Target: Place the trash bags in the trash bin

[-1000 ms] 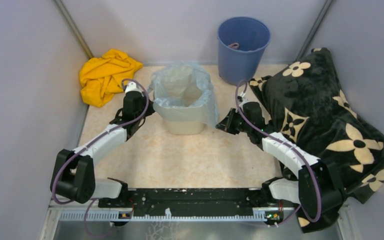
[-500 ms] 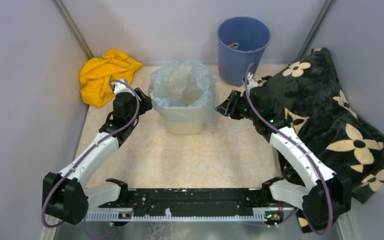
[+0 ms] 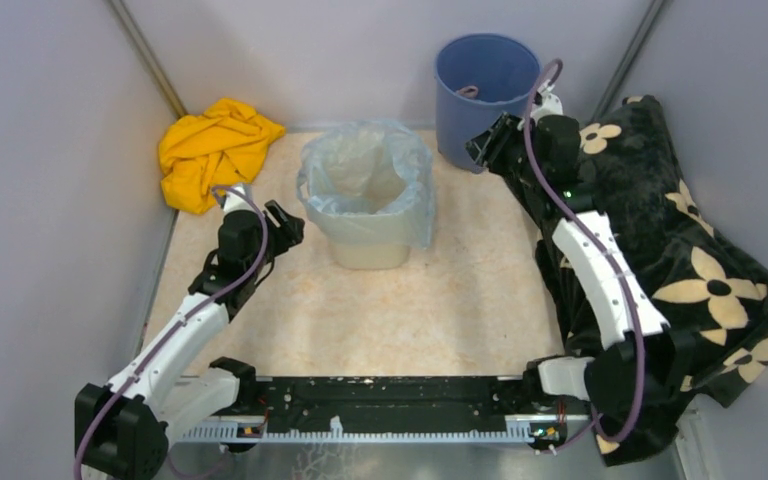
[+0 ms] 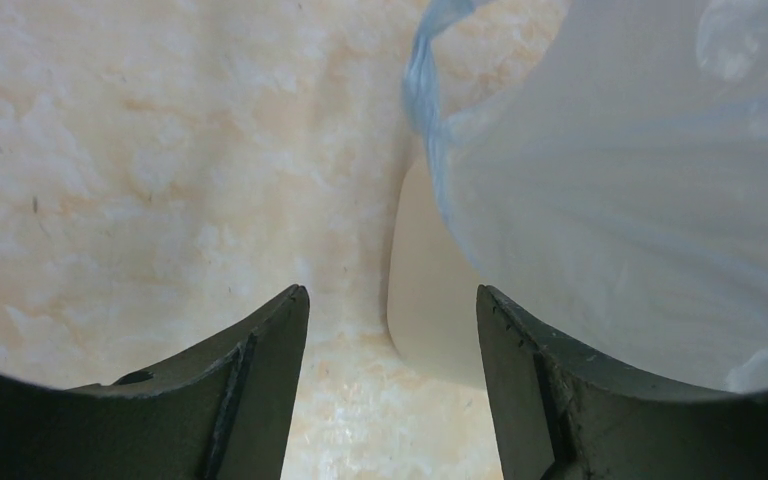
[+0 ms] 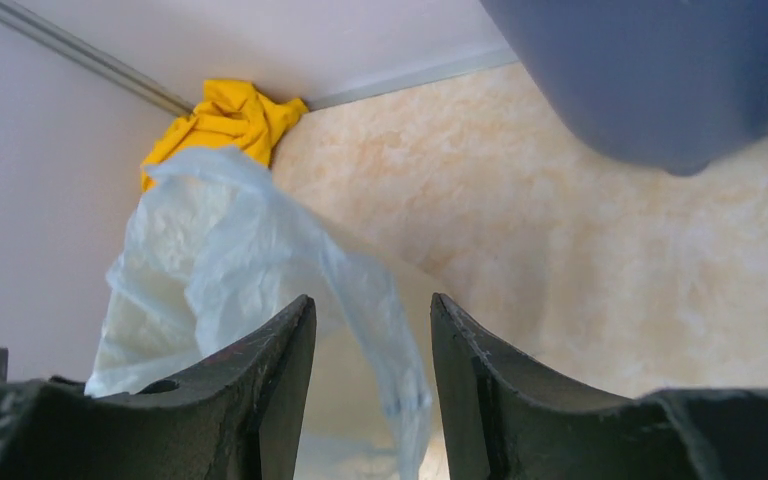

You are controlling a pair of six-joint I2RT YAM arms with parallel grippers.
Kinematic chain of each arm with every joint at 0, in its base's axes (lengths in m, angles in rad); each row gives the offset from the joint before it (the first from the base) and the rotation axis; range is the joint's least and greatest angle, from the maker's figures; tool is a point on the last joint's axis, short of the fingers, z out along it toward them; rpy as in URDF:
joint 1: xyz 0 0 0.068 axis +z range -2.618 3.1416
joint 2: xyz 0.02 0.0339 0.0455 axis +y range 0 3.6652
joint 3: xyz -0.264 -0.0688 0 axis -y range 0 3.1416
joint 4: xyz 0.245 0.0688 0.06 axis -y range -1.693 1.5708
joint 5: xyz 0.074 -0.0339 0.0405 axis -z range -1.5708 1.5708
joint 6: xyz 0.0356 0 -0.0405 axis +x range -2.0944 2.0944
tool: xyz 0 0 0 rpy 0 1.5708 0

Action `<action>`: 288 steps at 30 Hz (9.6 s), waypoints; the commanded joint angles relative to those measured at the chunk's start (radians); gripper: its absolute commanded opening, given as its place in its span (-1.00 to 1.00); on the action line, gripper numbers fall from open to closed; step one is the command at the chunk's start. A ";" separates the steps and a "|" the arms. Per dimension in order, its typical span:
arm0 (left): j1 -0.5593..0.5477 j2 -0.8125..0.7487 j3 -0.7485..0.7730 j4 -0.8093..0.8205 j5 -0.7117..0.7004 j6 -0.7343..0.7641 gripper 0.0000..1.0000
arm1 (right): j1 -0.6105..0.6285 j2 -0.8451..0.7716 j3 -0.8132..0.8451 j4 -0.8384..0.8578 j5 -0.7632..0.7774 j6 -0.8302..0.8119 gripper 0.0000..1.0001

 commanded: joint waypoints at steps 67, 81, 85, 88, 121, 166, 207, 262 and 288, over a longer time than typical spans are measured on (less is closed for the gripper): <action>0.058 0.254 -0.080 0.199 0.133 -0.110 0.67 | 0.015 0.615 -0.159 0.994 -0.263 0.241 0.35; 0.058 0.131 -0.246 0.254 0.368 -0.217 0.65 | 0.042 0.961 -0.081 1.647 -0.436 0.599 0.35; 0.058 0.164 -0.237 0.280 0.362 -0.218 0.64 | 0.067 0.966 -0.063 1.646 -0.473 0.593 0.36; 0.058 0.195 -0.196 0.275 0.344 -0.208 0.65 | 0.086 0.954 -0.071 1.623 -0.491 0.566 0.36; 0.208 0.233 -0.040 0.168 0.219 -0.080 0.72 | 0.179 0.124 -0.346 0.359 0.039 -0.135 0.38; 0.208 0.175 -0.105 0.194 0.266 -0.091 0.70 | 0.424 0.846 0.998 -0.328 0.119 -0.966 0.19; 0.208 0.209 -0.084 0.211 0.306 -0.108 0.68 | 0.458 0.821 1.034 -0.701 0.109 -0.674 -0.24; 0.208 0.200 -0.072 0.200 0.359 -0.115 0.66 | 0.246 0.522 0.598 -0.269 0.141 -0.367 -0.92; 0.208 0.203 -0.064 0.202 0.366 -0.115 0.65 | 0.216 0.364 0.394 -0.082 0.120 -0.291 -1.00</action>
